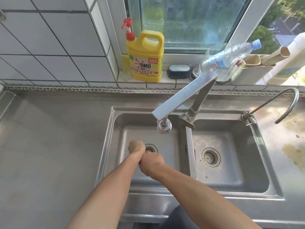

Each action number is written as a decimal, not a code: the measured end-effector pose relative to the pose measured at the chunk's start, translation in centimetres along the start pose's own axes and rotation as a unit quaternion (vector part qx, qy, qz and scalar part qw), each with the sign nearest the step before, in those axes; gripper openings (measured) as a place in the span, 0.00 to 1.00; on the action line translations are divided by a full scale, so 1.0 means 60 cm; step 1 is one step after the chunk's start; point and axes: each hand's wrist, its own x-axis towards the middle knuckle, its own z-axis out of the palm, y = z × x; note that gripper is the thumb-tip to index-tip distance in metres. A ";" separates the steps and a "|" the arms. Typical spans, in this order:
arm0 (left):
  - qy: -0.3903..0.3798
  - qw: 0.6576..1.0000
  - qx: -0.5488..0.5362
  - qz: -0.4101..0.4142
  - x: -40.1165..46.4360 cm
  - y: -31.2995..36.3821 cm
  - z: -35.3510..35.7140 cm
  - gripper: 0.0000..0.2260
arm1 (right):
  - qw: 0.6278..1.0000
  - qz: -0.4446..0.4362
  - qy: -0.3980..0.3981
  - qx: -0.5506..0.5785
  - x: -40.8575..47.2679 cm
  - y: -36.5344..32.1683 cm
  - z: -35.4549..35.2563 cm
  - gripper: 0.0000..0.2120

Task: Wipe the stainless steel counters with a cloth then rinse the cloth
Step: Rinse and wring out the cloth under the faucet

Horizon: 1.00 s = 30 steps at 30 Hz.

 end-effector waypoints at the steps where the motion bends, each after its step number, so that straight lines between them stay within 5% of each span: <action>1: -0.005 1.000 0.013 0.002 -0.003 -0.001 0.002 0.13 | 1.000 -0.003 0.001 -0.015 -0.002 0.001 0.003 0.12; 17: -0.024 0.999 0.037 -0.022 -0.044 -0.007 0.008 0.13 | 0.997 -0.023 -0.017 -0.074 -0.018 0.010 0.019 0.14; 22: -0.104 0.983 -0.149 -0.031 -0.056 0.018 -0.026 0.08 | 0.989 -0.007 -0.026 0.148 -0.031 0.020 -0.028 0.13; 26: -0.223 0.908 -0.354 -0.031 -0.084 0.026 -0.088 0.10 | 0.885 -0.025 -0.081 0.458 -0.068 0.039 -0.074 0.14; 30: -0.281 0.872 -0.399 0.031 -0.129 0.021 -0.141 0.18 | 0.833 -0.054 -0.027 0.550 -0.112 0.036 -0.101 0.23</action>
